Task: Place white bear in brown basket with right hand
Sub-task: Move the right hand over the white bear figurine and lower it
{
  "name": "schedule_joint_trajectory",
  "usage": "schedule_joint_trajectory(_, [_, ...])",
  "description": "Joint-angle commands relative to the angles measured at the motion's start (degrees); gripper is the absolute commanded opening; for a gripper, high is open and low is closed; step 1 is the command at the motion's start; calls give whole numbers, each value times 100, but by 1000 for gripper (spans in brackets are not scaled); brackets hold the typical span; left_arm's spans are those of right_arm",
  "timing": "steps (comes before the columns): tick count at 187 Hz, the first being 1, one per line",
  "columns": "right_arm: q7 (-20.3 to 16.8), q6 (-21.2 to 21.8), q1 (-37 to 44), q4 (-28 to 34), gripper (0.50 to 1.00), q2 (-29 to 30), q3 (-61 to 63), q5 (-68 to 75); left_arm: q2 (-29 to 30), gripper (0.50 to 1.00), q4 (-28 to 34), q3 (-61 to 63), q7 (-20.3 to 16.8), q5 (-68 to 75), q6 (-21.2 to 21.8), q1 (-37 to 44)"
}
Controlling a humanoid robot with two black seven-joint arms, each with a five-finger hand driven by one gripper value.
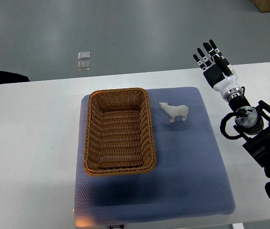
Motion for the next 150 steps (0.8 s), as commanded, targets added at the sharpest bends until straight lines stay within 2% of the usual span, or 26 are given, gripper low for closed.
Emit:
schedule_joint_trajectory(1, [-8, -14, -17, 0, 924, 0, 0, 1, 0, 1000, 0, 15, 9, 0, 0, 0])
schedule_joint_trajectory(58, [-60, -14, 26, 35, 924, -18, -96, -96, 0, 1000, -17, 6, 9, 0, 0, 0])
schedule_joint_trajectory(81, [-78, -5, 132, 88, 924, -229, -228, -298, 0, 1000, -9, 6, 9, 9, 0, 0])
schedule_joint_trajectory(111, [-175, -5, 563, 255, 924, -677, -896, -1801, 0, 1000, -26, 6, 9, 9, 0, 0])
schedule_joint_trajectory(137, [-535, 30, 1064, 677, 924, -1274, -1582, -3269, 0, 1000, -44, 6, 9, 0, 0, 0])
schedule_joint_trajectory(150, [-693, 180, 1433, 923, 924, -1626, -2039, -4112, 0, 1000, -52, 15, 9, 9, 0, 0])
